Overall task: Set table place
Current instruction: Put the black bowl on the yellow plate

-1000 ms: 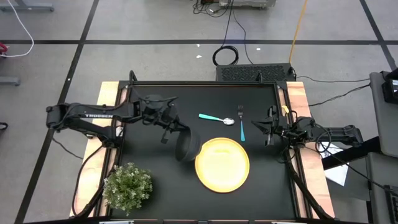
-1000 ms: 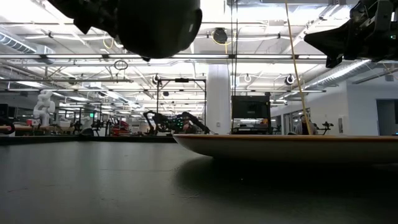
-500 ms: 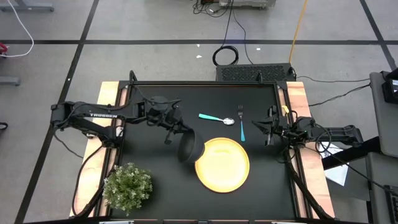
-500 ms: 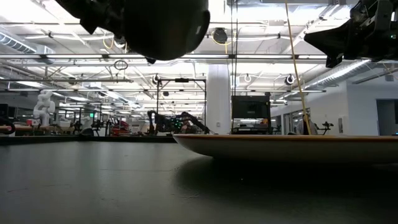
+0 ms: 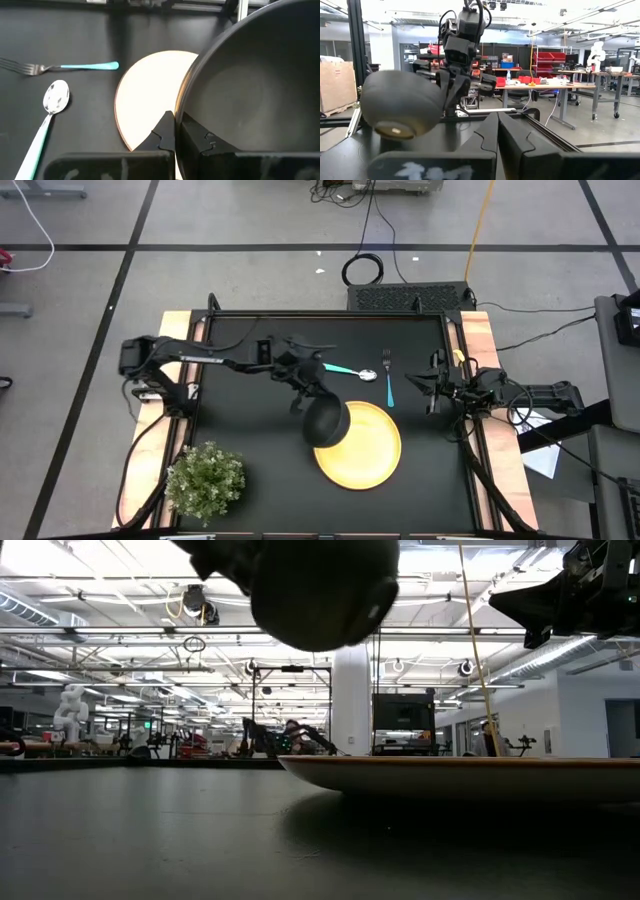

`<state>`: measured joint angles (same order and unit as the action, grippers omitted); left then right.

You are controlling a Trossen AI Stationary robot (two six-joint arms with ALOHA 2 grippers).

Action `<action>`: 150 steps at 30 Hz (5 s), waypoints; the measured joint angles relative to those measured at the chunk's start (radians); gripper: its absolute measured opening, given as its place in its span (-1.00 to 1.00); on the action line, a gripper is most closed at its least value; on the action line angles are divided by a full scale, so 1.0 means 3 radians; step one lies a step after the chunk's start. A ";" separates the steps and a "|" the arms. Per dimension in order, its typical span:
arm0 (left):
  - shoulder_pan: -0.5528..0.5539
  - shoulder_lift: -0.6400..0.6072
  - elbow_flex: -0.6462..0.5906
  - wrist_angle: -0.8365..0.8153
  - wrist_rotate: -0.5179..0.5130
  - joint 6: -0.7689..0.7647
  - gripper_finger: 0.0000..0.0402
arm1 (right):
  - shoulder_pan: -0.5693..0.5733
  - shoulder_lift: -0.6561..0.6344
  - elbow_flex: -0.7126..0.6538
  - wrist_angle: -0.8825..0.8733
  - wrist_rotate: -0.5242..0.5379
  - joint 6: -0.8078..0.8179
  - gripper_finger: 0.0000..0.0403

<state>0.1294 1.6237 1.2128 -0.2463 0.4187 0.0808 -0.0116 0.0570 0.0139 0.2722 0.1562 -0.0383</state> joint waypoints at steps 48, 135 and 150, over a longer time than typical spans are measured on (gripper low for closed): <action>-0.0492 0.2075 0.2949 -0.2614 -0.1138 0.0212 -0.98 | 0.0000 0.0009 0.0001 -0.0047 0.0000 0.0001 -1.00; -0.0558 0.2466 0.3118 -0.2641 -0.1351 0.0152 -0.95 | 0.0000 0.0056 0.0001 -0.0038 0.0000 0.0090 -1.00; -0.0580 0.2476 0.3111 -0.2432 -0.1353 0.0166 -0.96 | 0.0000 0.0056 0.0001 -0.0034 0.0000 0.0092 -1.00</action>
<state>-0.0444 2.3665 2.1460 -0.9760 0.0127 0.1307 -0.0116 0.0738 0.0142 0.2619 0.1562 -0.0109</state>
